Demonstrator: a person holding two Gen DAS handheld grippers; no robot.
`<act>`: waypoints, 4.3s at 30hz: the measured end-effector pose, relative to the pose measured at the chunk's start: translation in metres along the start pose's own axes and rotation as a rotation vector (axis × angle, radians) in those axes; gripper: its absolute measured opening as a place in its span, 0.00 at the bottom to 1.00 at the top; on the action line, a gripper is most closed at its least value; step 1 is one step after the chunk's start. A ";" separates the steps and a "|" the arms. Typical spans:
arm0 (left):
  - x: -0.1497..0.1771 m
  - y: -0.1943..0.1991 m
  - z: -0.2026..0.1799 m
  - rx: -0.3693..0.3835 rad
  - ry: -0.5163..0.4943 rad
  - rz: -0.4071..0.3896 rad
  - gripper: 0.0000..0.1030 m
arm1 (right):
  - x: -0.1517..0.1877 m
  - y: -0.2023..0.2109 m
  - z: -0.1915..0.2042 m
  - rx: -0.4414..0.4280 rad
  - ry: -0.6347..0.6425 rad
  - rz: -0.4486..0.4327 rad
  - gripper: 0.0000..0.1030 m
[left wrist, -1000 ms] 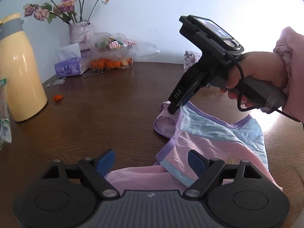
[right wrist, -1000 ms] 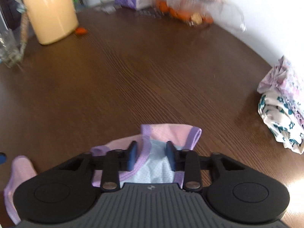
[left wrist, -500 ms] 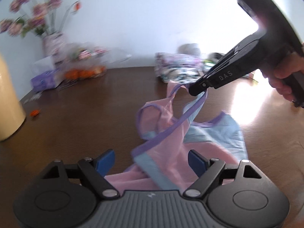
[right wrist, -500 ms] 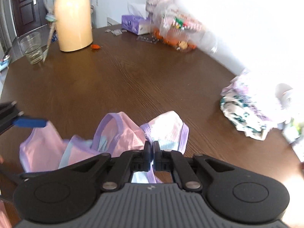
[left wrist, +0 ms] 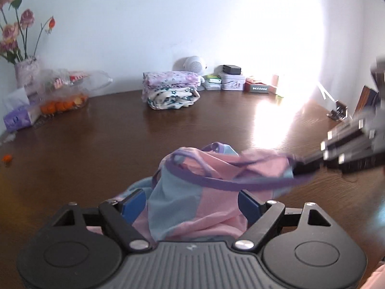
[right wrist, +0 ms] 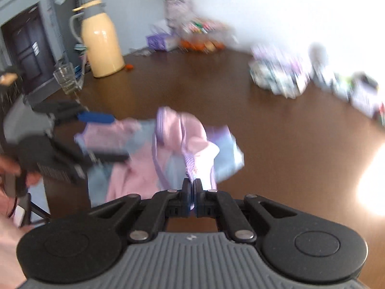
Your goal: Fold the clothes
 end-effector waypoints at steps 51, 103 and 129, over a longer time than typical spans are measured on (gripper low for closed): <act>-0.036 0.006 0.012 -0.511 -0.302 0.043 0.10 | -0.025 0.021 0.022 0.032 0.110 -0.428 0.04; 0.071 0.034 -0.012 -0.416 -0.147 0.145 0.16 | 0.035 -0.022 0.041 -0.062 0.067 -0.185 0.05; 0.069 0.021 -0.020 -0.364 -0.268 0.142 0.04 | 0.057 -0.023 0.032 0.192 0.084 -0.187 0.46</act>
Point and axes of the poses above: each gripper's, at about its wrist camera, not at the fingertips, and y roughly against the way its jaws point, z to its left, x to its underside, the point moved 6 cm from there along -y, roughly the way its jaws point, and after that the axes turned 10 degrees about -y, right-handed, at the moved point
